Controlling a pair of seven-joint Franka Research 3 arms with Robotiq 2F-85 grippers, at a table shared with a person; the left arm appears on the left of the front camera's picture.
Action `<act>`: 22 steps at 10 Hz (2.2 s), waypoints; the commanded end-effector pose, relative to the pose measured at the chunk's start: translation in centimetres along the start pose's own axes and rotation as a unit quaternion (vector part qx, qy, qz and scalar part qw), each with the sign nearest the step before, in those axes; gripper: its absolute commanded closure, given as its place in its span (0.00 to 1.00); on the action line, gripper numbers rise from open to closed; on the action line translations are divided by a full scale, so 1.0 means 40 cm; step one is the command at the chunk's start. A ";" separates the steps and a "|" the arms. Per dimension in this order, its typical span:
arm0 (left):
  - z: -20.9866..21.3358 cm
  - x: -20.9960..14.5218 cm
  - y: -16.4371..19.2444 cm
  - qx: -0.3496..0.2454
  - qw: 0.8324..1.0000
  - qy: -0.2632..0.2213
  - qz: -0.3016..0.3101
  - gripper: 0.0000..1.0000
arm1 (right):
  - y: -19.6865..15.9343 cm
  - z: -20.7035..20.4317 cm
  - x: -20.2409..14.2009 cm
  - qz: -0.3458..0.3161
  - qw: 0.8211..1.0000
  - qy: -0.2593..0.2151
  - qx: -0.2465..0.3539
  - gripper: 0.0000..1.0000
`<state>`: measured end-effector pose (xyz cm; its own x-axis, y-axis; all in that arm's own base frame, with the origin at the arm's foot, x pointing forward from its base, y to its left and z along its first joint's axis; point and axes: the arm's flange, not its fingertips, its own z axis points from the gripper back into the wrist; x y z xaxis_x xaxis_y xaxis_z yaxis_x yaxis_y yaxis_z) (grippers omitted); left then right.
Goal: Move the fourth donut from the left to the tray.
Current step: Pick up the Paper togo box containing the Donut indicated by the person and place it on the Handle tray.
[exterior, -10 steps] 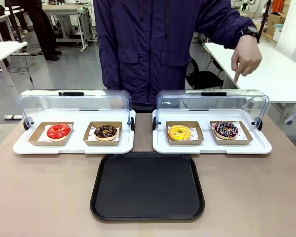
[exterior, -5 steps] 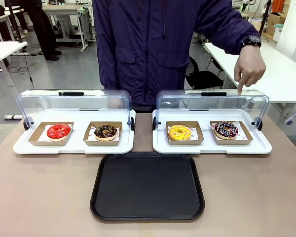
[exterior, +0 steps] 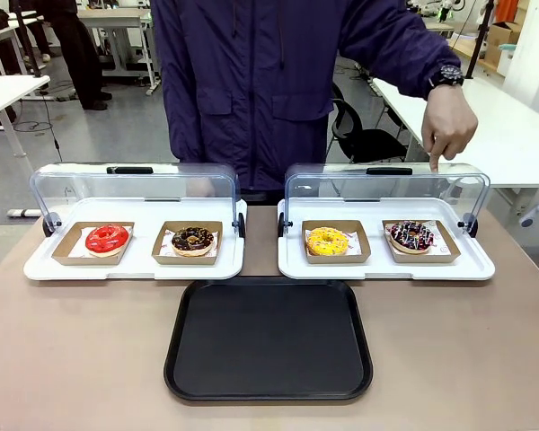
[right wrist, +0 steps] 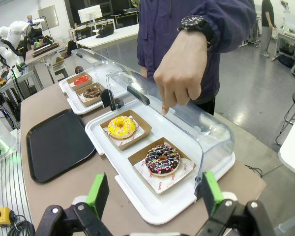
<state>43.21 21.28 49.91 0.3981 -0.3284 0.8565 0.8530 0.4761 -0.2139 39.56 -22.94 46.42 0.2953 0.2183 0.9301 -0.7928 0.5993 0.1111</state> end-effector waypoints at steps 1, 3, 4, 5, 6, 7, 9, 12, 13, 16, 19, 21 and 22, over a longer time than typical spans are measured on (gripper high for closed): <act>0.006 0.004 -0.003 -0.005 1.000 0.005 -0.003 0.00 | 0.001 -0.001 0.004 0.004 1.000 -0.003 0.002 0.00; 0.006 0.004 -0.003 -0.005 1.000 0.005 -0.003 0.00 | 0.001 -0.001 0.004 0.004 1.000 -0.003 0.002 0.00; 0.006 0.004 -0.003 -0.005 1.000 0.005 -0.003 0.00 | 0.001 -0.001 0.004 0.004 1.000 -0.003 0.002 0.00; 0.006 0.004 -0.003 -0.005 1.000 0.005 -0.003 0.00 | 0.001 -0.001 0.004 0.004 1.000 -0.003 0.002 0.00; 0.006 0.004 -0.003 -0.005 1.000 0.005 -0.003 0.00 | 0.001 -0.001 0.004 0.004 1.000 -0.003 0.002 0.00; 0.006 0.004 -0.003 -0.005 1.000 0.005 -0.003 0.00 | 0.001 -0.001 0.004 0.004 1.000 -0.003 0.002 0.00; 0.006 0.004 -0.003 -0.005 1.000 0.005 -0.003 0.00 | 0.001 -0.001 0.004 0.004 1.000 -0.003 0.002 0.00; 0.006 0.004 -0.003 -0.005 1.000 0.005 -0.003 0.00 | 0.014 -0.073 0.059 0.064 0.995 0.060 0.040 0.00; 0.006 0.004 -0.003 -0.005 1.000 0.005 -0.003 0.00 | 0.020 -0.118 0.081 0.095 0.989 0.097 0.052 0.00; 0.006 0.004 -0.003 -0.005 1.000 0.005 -0.003 0.00 | 0.072 -0.245 0.085 0.185 0.958 0.200 0.087 0.00; 0.006 0.004 -0.003 -0.005 1.000 0.005 -0.003 0.00 | 0.136 -0.386 0.046 0.262 0.916 0.294 0.080 0.00; 0.006 0.004 -0.003 -0.005 1.000 0.005 -0.003 0.00 | 0.156 -0.468 0.005 0.282 0.896 0.332 0.082 0.00; 0.006 0.004 -0.003 -0.005 1.000 0.005 -0.003 0.00 | 0.159 -0.503 -0.015 0.286 0.889 0.348 0.080 0.00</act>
<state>43.21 21.35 50.00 0.3974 -0.3285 0.8568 0.8540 0.4740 -0.2144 44.77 -4.20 40.38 0.0304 0.8876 0.4596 -0.9718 0.1338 -0.1941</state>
